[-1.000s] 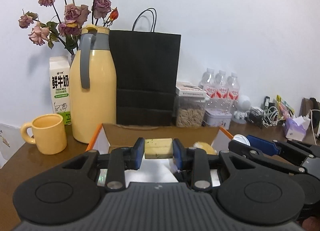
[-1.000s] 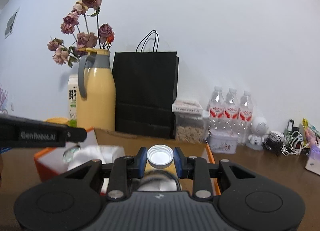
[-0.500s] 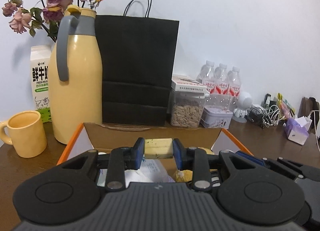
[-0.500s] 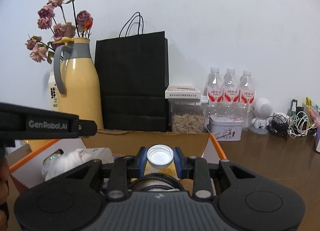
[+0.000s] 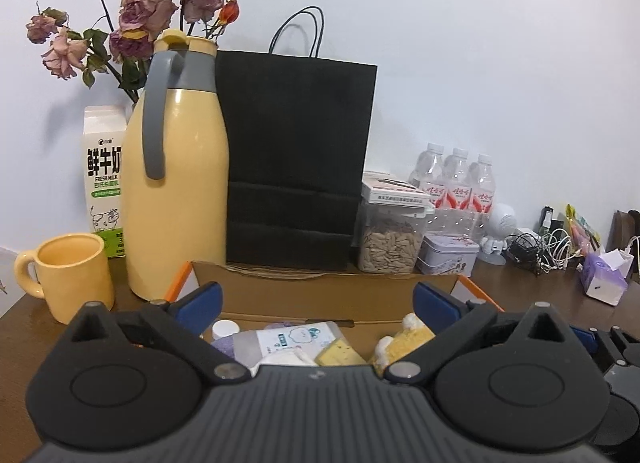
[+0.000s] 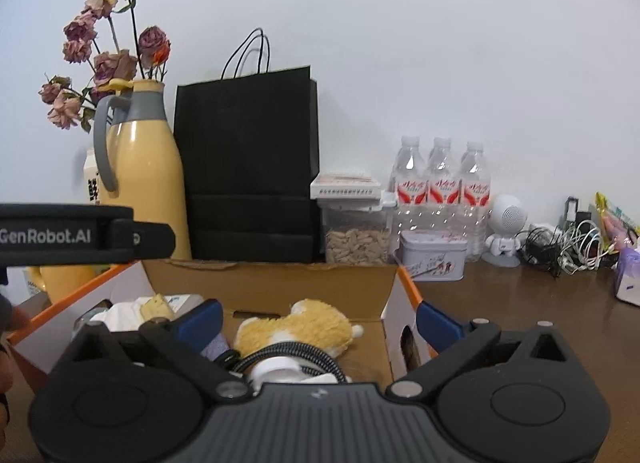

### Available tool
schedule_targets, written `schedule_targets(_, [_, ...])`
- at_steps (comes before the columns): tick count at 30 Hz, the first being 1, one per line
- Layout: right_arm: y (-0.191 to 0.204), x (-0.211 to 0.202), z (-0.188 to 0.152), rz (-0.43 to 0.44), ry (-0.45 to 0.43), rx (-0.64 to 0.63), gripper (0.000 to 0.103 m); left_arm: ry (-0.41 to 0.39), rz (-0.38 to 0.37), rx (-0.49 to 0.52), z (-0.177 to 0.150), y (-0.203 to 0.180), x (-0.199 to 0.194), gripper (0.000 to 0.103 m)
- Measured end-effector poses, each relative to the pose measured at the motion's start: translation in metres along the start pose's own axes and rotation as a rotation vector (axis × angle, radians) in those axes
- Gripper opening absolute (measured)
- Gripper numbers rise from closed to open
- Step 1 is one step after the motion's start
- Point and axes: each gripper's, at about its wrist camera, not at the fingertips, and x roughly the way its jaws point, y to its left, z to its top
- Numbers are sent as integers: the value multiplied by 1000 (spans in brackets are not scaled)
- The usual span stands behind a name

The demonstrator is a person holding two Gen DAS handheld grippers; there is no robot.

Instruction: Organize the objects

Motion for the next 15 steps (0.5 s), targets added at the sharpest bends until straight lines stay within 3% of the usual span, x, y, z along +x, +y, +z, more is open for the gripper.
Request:
schedule_targets(9, [6,-6,2,20,4,-23,103,-33,15,-19,1,5,-11,103])
schedule_targets(15, [11,-27,4,22,-16,-56,103,-64,37,-18,0,11,-40,103])
